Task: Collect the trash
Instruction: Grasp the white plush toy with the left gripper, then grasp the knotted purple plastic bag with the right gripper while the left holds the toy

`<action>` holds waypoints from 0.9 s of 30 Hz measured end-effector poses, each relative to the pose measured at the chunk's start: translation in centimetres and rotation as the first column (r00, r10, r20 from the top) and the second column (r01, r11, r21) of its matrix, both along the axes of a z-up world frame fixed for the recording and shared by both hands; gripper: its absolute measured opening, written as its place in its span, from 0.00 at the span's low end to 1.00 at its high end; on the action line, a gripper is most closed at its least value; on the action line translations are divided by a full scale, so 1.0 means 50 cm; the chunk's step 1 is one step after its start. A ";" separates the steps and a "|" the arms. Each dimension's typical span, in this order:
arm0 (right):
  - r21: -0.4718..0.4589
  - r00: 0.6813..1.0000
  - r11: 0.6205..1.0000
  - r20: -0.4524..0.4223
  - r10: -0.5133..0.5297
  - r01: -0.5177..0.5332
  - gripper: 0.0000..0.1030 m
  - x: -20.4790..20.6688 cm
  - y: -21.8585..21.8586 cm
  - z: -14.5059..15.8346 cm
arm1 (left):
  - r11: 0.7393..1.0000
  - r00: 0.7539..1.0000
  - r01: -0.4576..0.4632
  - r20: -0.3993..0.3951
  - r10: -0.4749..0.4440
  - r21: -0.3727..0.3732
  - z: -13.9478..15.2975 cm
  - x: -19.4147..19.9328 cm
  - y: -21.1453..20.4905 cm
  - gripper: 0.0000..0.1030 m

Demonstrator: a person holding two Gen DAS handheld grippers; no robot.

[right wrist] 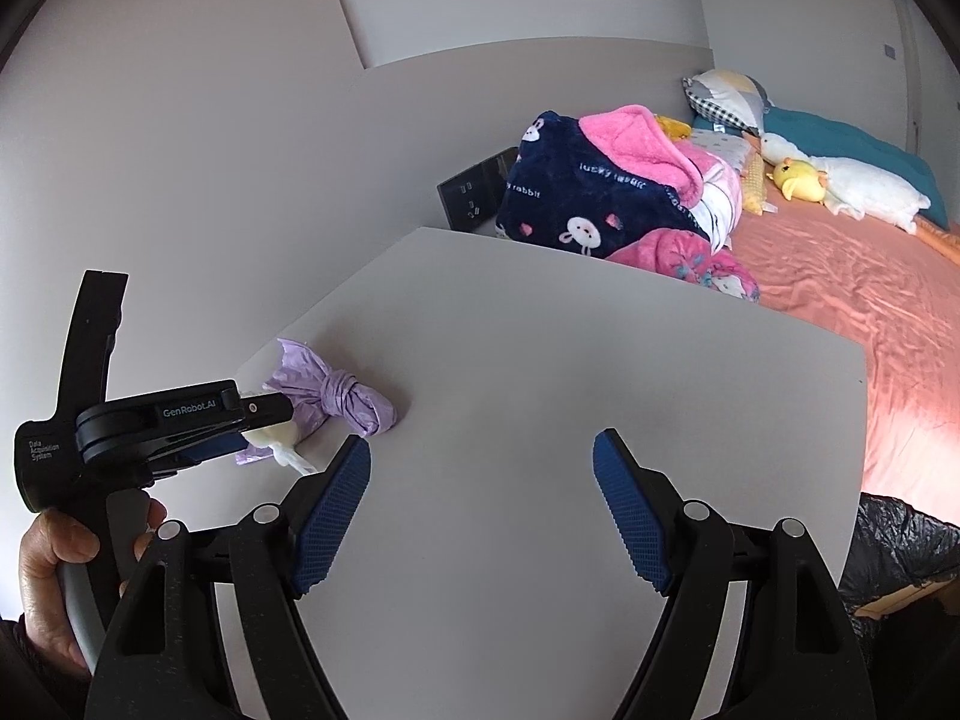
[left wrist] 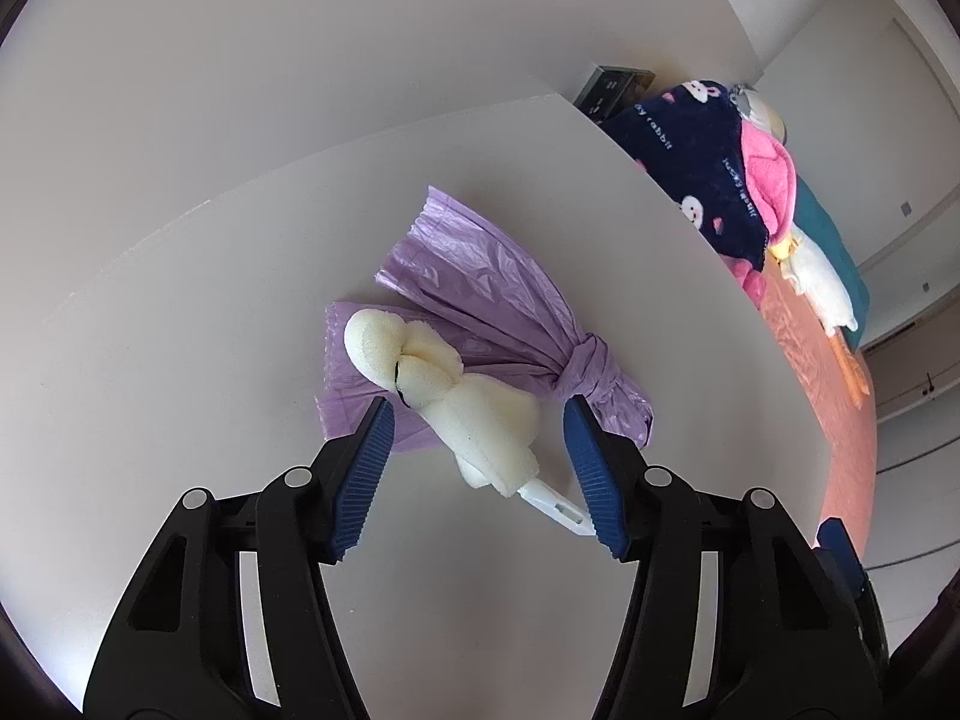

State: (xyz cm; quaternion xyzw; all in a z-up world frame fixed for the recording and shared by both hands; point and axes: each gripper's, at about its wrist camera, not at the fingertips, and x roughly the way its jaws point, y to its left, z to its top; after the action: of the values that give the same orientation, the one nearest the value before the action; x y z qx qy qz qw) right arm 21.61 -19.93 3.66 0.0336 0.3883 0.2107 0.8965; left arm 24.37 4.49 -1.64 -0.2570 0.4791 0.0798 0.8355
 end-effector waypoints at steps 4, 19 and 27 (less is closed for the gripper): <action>-0.016 1.000 1.000 -0.001 0.019 -0.019 0.76 0.007 0.019 -0.007 | 1.000 1.000 -0.007 -0.005 0.007 -0.012 -0.008 0.002 0.006 0.51; -0.087 0.996 0.992 -0.034 0.088 -0.091 0.76 0.031 0.108 -0.049 | 0.998 0.986 -0.028 0.164 0.019 0.050 0.032 -0.058 0.025 0.30; -0.117 0.992 0.986 -0.038 0.118 -0.122 0.76 0.064 0.176 -0.061 | 0.984 0.971 -0.137 0.213 0.111 0.110 0.053 -0.086 0.072 0.30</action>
State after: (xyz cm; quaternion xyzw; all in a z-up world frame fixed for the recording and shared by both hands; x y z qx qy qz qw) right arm 24.81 -11.14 0.60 -0.0401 0.4155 0.2403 0.8764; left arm 20.08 8.10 1.02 -0.2410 0.3670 0.1345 0.8883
